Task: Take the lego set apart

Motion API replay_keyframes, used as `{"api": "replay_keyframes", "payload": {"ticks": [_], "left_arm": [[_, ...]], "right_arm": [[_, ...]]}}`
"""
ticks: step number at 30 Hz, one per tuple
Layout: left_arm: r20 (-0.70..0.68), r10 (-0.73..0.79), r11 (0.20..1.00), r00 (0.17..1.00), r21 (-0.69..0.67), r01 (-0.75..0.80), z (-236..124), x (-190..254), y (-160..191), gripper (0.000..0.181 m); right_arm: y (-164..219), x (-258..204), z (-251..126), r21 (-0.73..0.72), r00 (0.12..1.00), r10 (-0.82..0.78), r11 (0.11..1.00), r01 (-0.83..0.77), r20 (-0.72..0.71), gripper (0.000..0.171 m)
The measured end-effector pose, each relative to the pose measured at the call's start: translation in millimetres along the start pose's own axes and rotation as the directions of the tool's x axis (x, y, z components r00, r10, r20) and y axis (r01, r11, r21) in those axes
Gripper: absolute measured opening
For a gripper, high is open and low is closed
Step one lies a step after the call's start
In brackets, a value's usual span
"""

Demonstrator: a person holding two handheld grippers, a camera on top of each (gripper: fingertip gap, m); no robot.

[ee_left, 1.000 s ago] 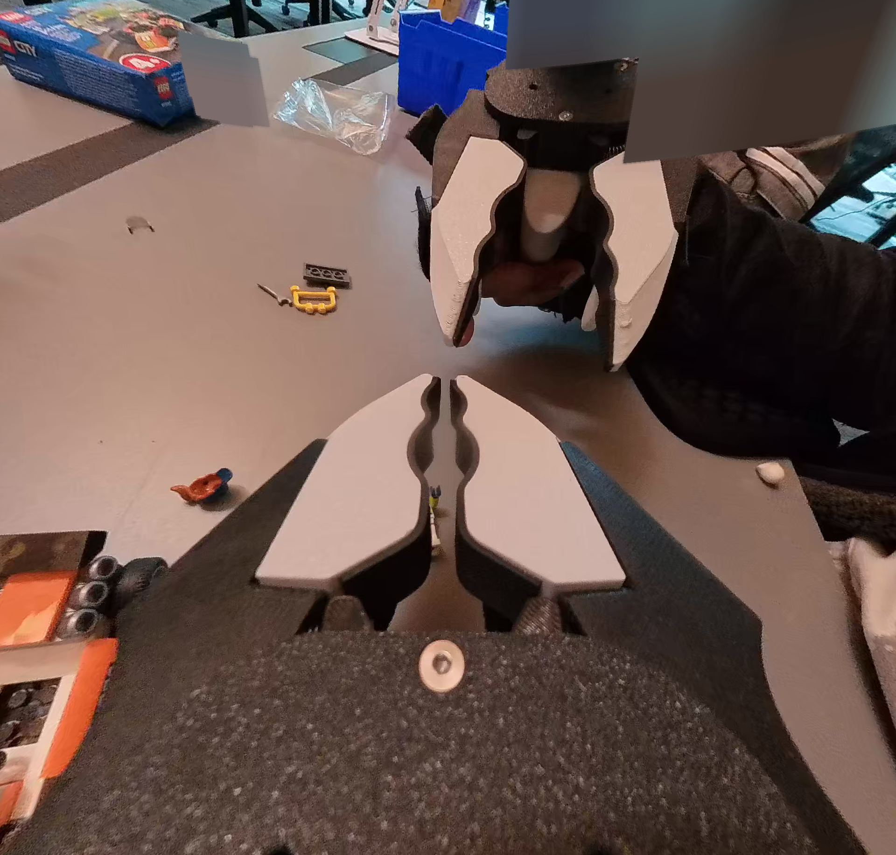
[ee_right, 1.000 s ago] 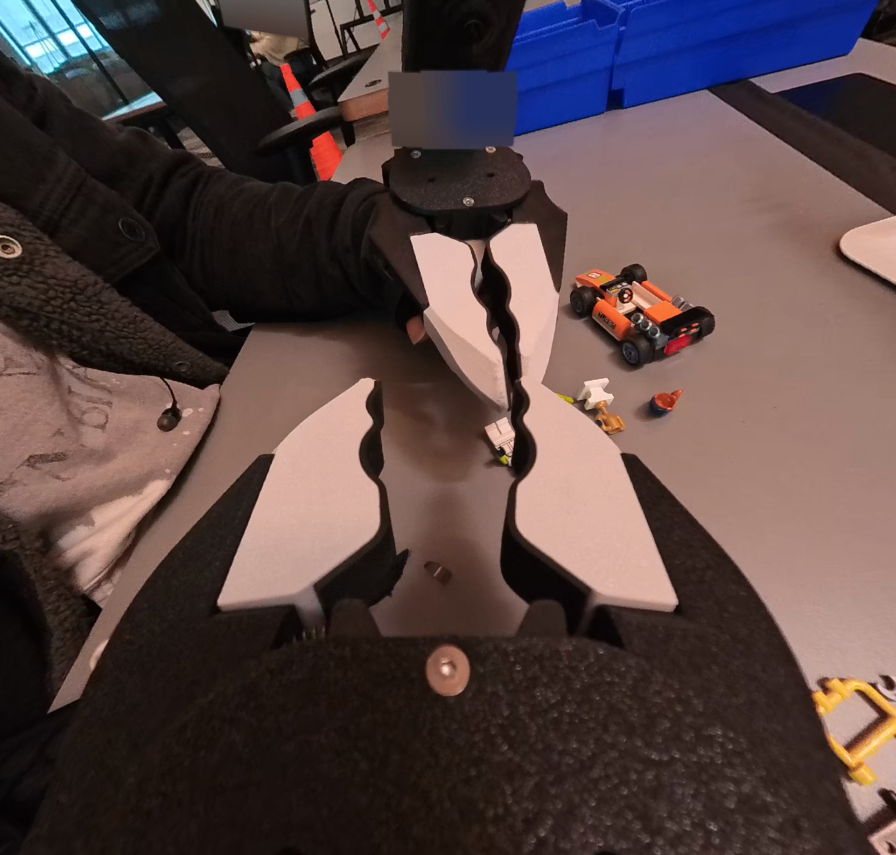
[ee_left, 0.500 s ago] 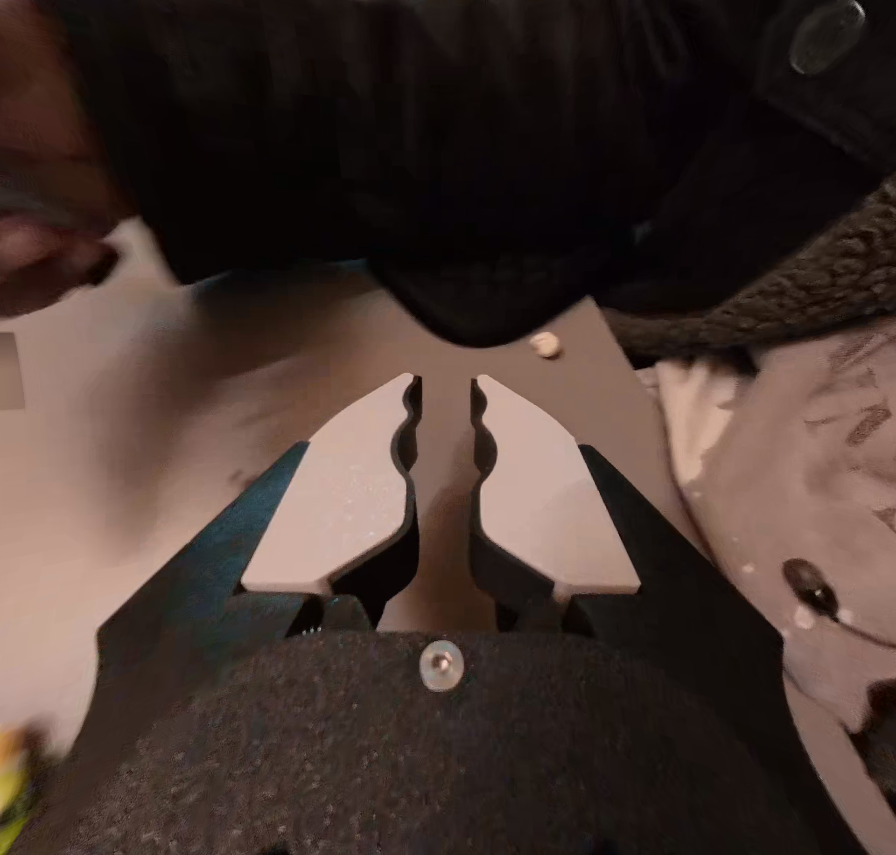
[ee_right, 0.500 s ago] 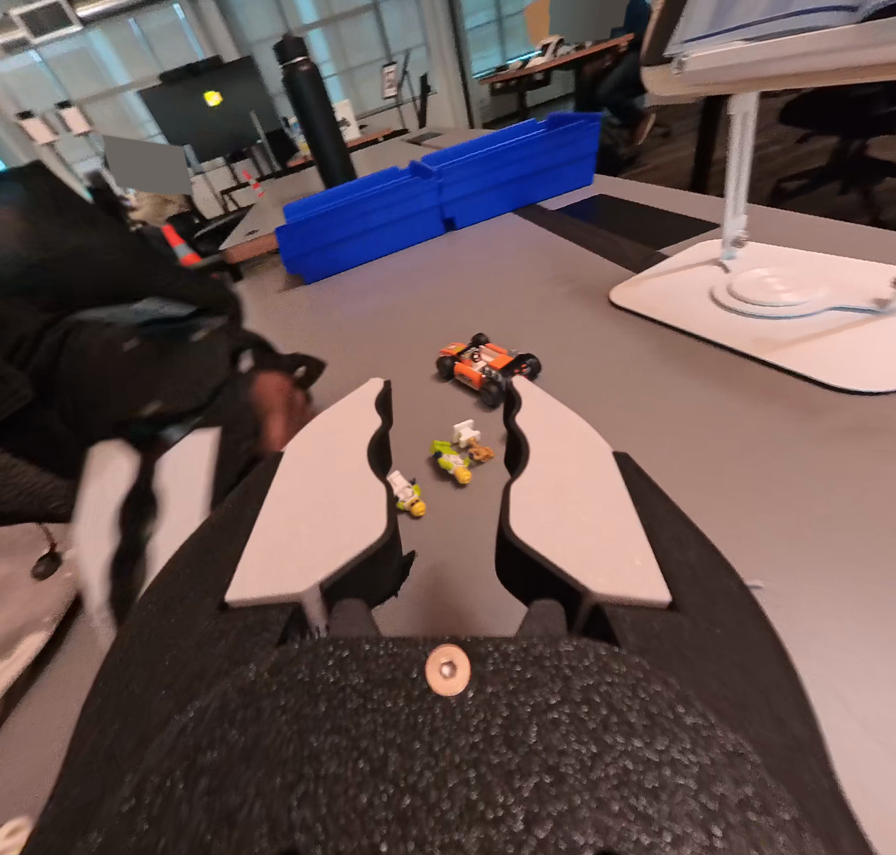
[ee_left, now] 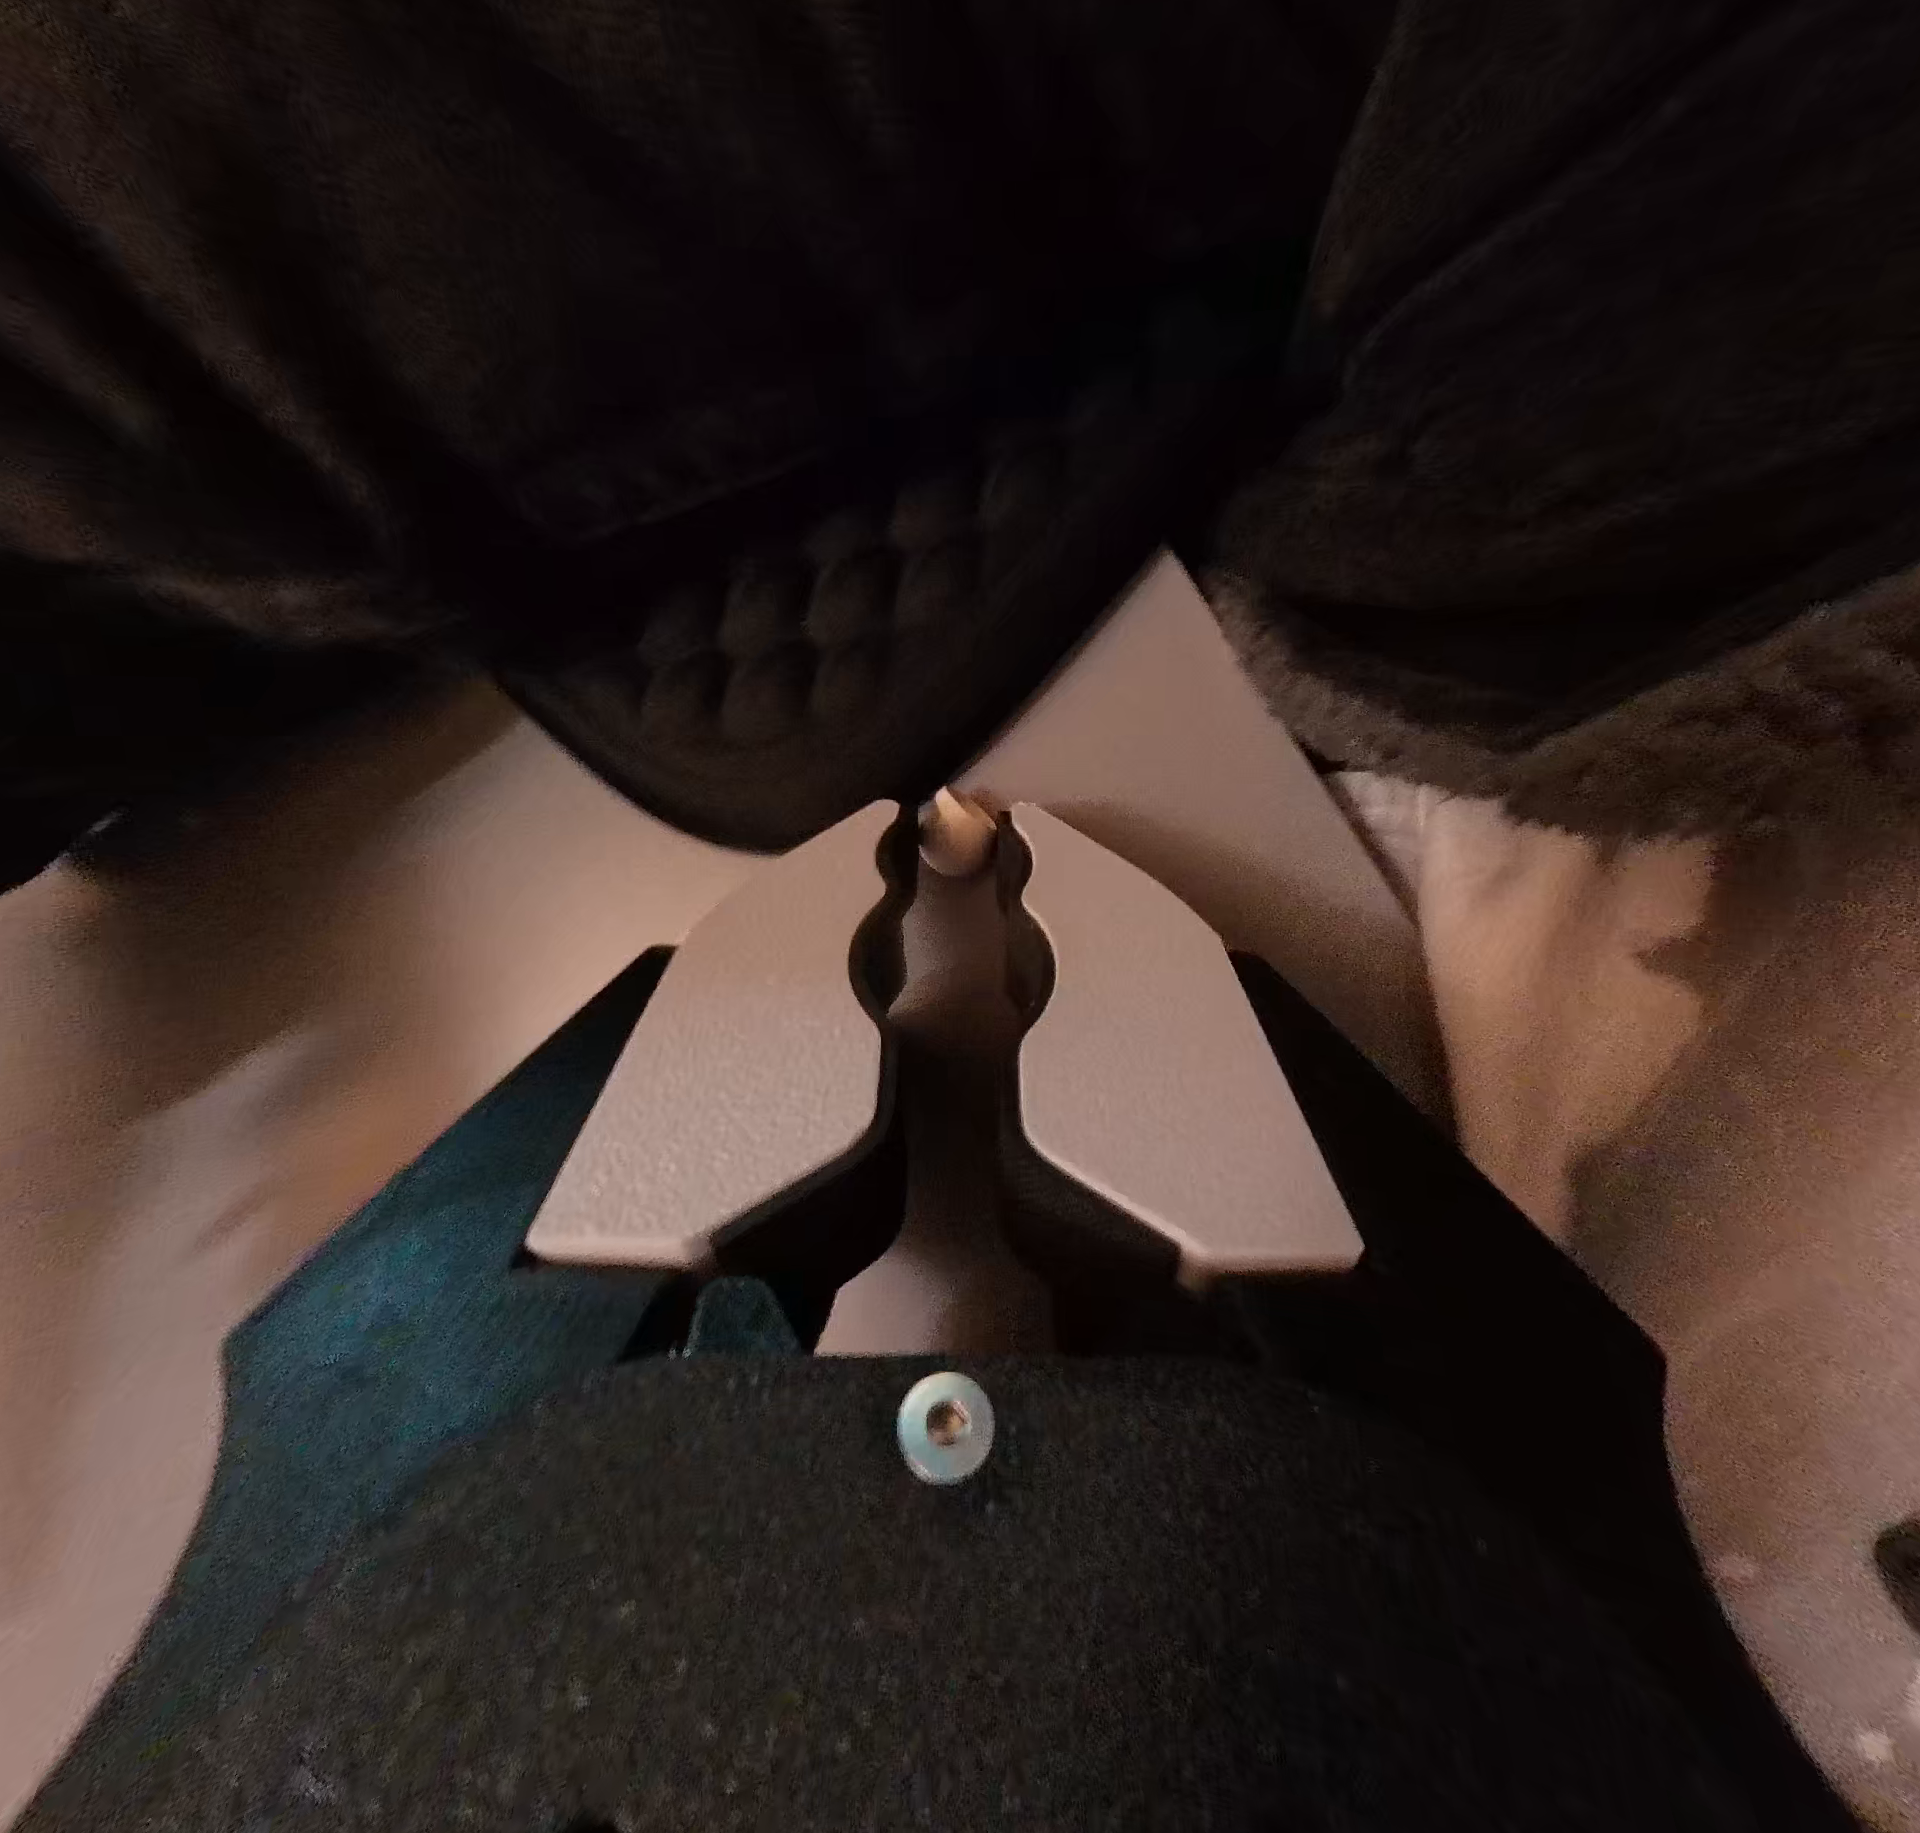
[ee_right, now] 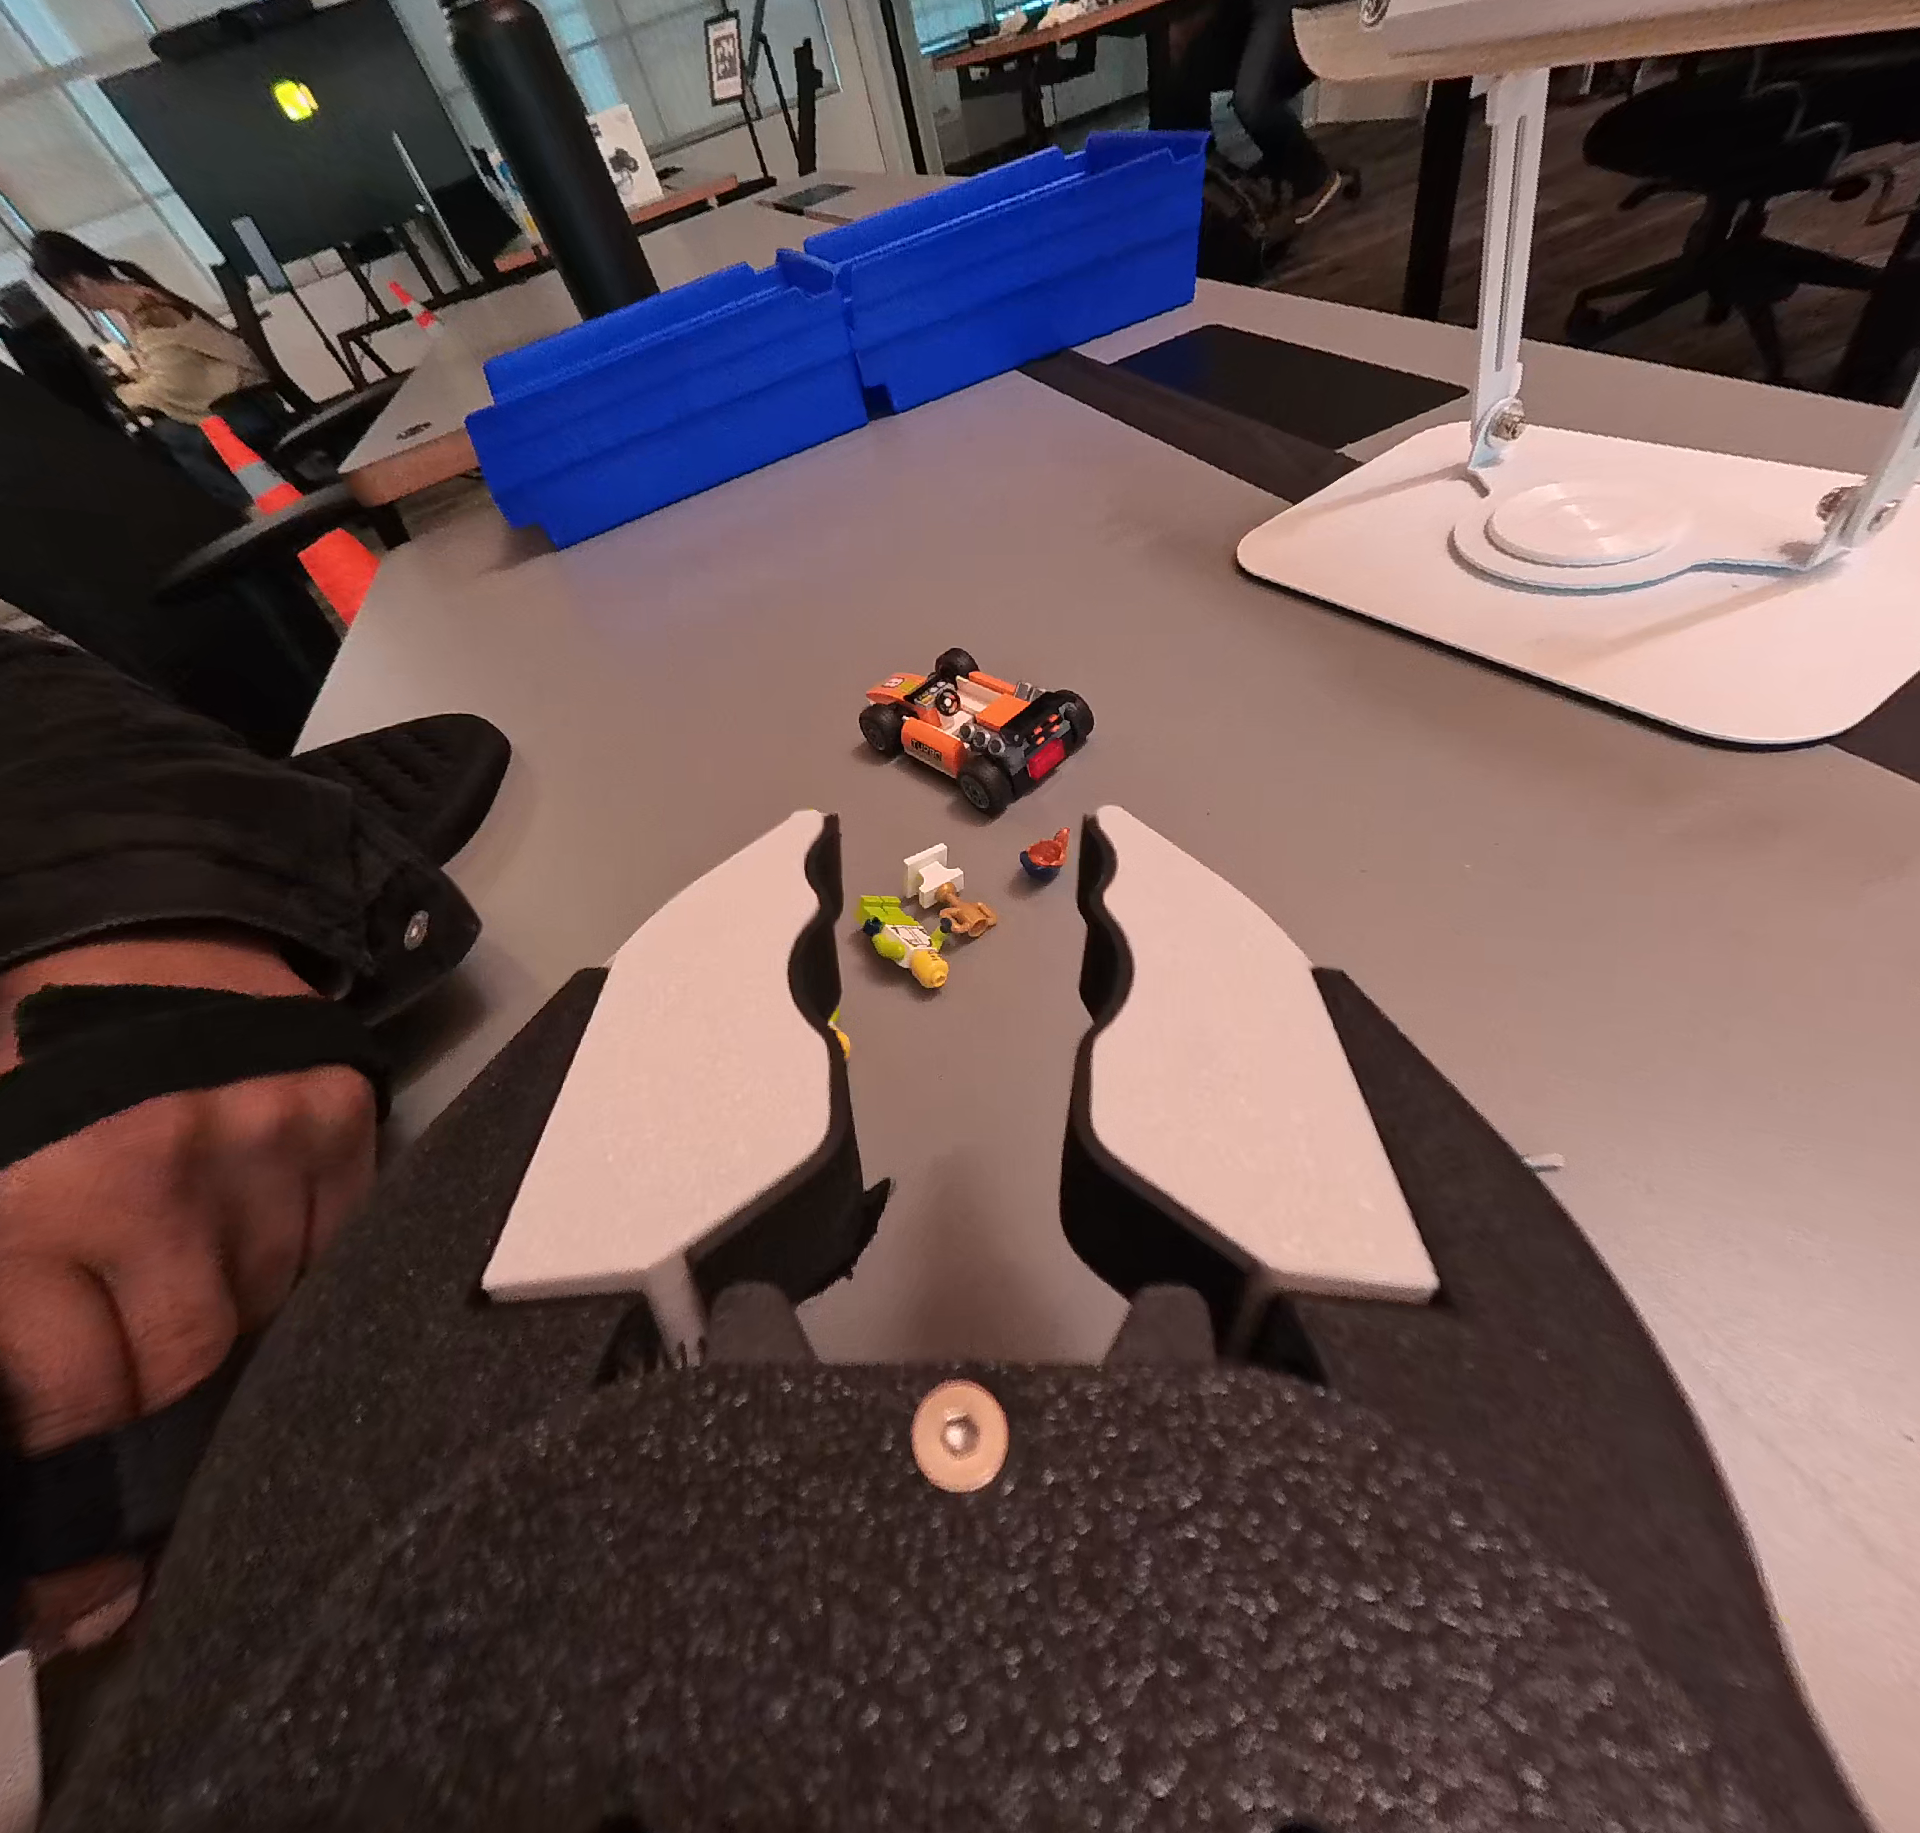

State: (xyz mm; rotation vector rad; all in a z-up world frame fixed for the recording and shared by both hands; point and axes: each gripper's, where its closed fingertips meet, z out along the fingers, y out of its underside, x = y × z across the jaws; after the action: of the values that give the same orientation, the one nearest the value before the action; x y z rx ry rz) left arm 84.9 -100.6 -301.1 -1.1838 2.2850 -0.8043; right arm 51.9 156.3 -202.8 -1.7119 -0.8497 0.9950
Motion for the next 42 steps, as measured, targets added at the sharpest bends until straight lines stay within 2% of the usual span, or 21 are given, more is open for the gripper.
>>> {"api": "replay_keyframes", "payload": {"ticks": [2,4,7,10,18,21,25,28,32,37,40,42], "left_arm": [[0.046,-0.056,0.998,0.997,0.013,0.055,-10.0,-19.3,7.3,0.014],[0.173,-0.131,0.991,0.976,0.018,0.130,-27.2,-56.4,24.6,0.014],[0.379,-0.269,0.960,0.885,0.031,0.279,-60.2,-116.8,63.7,0.014],[0.493,-0.303,0.939,0.816,0.006,0.345,-80.1,-151.2,97.2,0.014],[0.488,-0.316,0.936,0.814,0.019,0.352,-75.9,-156.3,103.4,0.019],[0.481,-0.390,0.917,0.785,0.124,0.379,-88.2,-160.3,96.3,0.020],[0.534,-0.496,0.868,0.685,0.310,0.387,-125.3,-176.1,92.4,0.017],[0.575,-0.525,0.849,0.627,0.409,0.335,-150.7,-182.0,89.4,0.018],[0.569,-0.532,0.836,0.627,0.469,0.284,-160.6,-178.2,79.7,0.019],[0.509,-0.584,0.788,0.632,0.542,0.292,-162.0,-176.3,73.9,0.020],[0.490,-0.599,0.778,0.634,0.545,0.314,-161.7,-175.3,78.1,0.014],[0.505,-0.579,0.798,0.640,0.513,0.317,-158.7,-174.0,81.5,0.010]], "right_arm": [[-1.4,1.7,-1.5,0.004,1.000,-0.002,1.000,0.002,-0.010,0.043],[-5.5,3.9,-4.4,0.022,1.000,0.001,1.000,-0.001,-0.021,0.043],[-12.9,9.1,-10.2,0.060,0.999,0.017,0.998,-0.015,-0.044,0.042],[-16.4,15.2,-12.8,0.085,0.997,0.036,0.996,-0.031,-0.068,0.040],[-6.3,10.4,-6.9,0.034,0.999,0.040,0.999,-0.039,-0.033,0.040],[-5.0,0.0,-5.6,0.028,0.999,0.038,0.999,-0.039,0.029,0.041],[-8.2,-18.3,-5.7,0.041,0.991,0.035,0.998,-0.041,0.130,0.041],[-10.2,-36.0,-6.4,0.049,0.970,0.046,0.997,-0.060,0.237,0.042],[-5.8,-51.6,-1.5,0.027,0.952,0.029,0.999,-0.038,0.304,0.044],[3.8,-64.6,10.1,-0.020,0.938,0.025,1.000,-0.019,0.345,0.045],[7.7,-67.7,14.9,-0.037,0.936,0.027,0.999,-0.015,0.351,0.048],[10.0,-67.7,16.5,-0.049,0.936,0.032,0.999,-0.015,0.350,0.051]]}}
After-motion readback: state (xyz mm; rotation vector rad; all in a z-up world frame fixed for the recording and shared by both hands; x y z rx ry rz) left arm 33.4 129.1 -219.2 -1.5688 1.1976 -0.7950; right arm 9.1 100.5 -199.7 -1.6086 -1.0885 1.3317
